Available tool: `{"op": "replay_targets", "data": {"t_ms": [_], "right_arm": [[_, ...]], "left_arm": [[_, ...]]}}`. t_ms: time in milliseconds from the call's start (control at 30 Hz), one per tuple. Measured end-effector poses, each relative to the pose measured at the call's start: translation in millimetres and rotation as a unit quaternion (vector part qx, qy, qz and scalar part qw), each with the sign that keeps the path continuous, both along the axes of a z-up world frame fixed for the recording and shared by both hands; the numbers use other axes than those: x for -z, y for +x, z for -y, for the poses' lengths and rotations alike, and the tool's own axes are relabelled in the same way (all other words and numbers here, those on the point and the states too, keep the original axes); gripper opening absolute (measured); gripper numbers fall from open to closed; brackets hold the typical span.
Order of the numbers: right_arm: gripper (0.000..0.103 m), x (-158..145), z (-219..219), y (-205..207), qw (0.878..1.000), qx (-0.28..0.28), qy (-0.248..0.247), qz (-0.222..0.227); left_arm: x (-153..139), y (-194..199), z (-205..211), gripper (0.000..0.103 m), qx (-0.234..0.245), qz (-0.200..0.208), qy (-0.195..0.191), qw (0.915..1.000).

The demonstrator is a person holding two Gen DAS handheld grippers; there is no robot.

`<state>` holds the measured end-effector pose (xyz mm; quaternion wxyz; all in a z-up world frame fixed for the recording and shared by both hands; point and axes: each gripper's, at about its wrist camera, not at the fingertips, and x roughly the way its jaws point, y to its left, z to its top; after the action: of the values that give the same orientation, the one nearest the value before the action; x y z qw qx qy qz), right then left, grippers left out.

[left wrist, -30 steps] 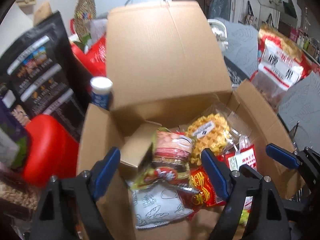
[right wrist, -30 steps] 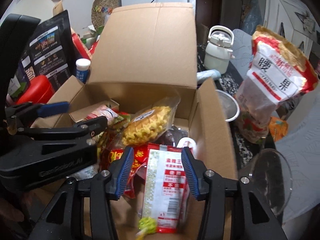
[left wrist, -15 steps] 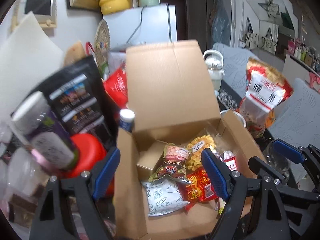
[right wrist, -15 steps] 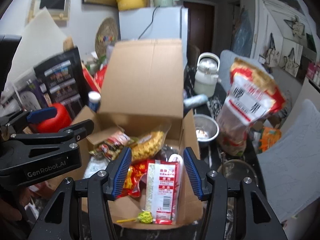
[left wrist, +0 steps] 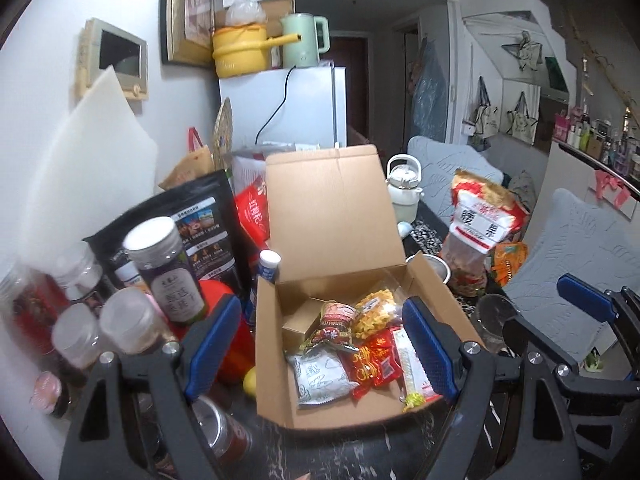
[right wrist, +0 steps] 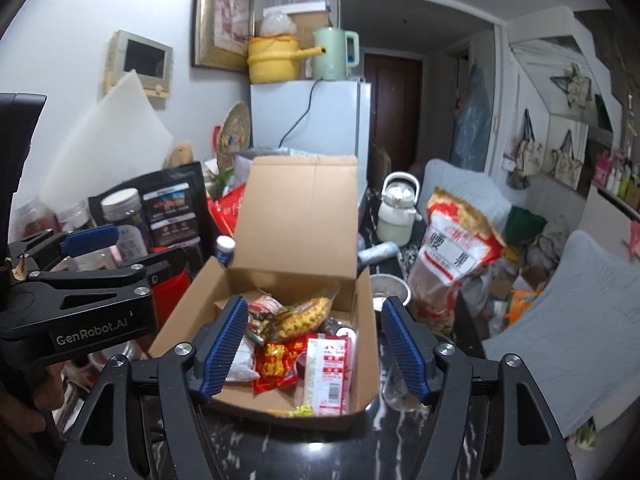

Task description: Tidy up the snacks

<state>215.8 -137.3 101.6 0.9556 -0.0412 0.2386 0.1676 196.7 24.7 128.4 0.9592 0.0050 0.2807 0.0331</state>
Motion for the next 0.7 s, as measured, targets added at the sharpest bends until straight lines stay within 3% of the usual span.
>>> {"op": "replay_targets", "data": {"t_ms": [67,333,700], "right_arm": [[0.084,-5,4,-14,1.0,0.002,0.003,0.011],[0.084,-10,16,-59,1.0,0.003,0.013,0.028],[0.084,7,27,-105,0.999,0.018,0.018,0.023]], "left_arm": [[-4,-12,2,0.083,0.003,0.006,0.001,1.0],[-10,-65,13,0.084,0.019,0.023,0.01,0.9995],[7,-116,17,0.084,0.023,0.024,0.011,0.9994]]}}
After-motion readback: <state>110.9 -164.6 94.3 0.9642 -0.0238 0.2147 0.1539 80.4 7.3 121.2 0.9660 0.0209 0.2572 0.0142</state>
